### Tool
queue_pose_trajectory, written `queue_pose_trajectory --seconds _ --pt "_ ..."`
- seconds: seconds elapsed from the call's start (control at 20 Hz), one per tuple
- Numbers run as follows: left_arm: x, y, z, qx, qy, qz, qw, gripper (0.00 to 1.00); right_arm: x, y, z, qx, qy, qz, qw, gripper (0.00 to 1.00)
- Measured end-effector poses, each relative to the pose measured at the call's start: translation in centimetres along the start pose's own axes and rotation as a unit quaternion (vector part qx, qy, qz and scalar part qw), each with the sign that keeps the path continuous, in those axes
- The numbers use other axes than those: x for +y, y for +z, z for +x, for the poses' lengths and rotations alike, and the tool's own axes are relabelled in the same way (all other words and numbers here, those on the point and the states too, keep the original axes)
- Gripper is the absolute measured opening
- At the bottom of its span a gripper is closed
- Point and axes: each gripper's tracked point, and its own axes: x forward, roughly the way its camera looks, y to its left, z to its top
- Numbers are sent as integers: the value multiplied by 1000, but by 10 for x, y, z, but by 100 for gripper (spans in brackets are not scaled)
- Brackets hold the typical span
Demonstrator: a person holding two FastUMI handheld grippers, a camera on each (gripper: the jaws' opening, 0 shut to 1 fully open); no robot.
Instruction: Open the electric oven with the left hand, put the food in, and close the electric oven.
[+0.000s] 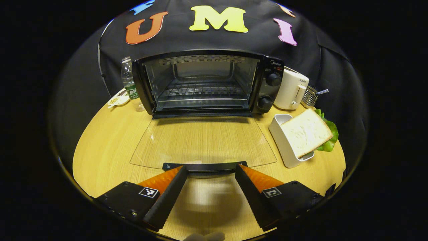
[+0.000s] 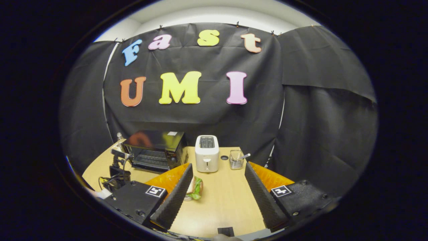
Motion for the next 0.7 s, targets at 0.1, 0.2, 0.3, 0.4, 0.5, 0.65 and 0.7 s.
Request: queue_pose_trajectory --seconds 0.1,0.2,0.3,0.4,0.5,0.65,0.7 --pt "4 14 -21 -31 -4 -16 999 96 3 -18 16 15 20 27 999 100" --pt "11 34 -50 -67 -2 -30 997 96 6 -39 32 29 37 53 997 100" --pt "20 56 -85 -102 4 -38 994 95 10 -65 49 50 52 77 994 100" --pt "30 79 -123 -142 11 -39 989 94 14 -91 68 70 65 92 991 100" --pt "39 102 -164 -183 19 -32 982 95 24 -115 84 91 86 111 986 100" --pt "41 129 -221 -238 25 -16 971 95 43 -147 109 122 120 151 974 99" --pt "39 136 -237 -254 25 -13 967 94 48 -158 119 135 127 164 969 99"
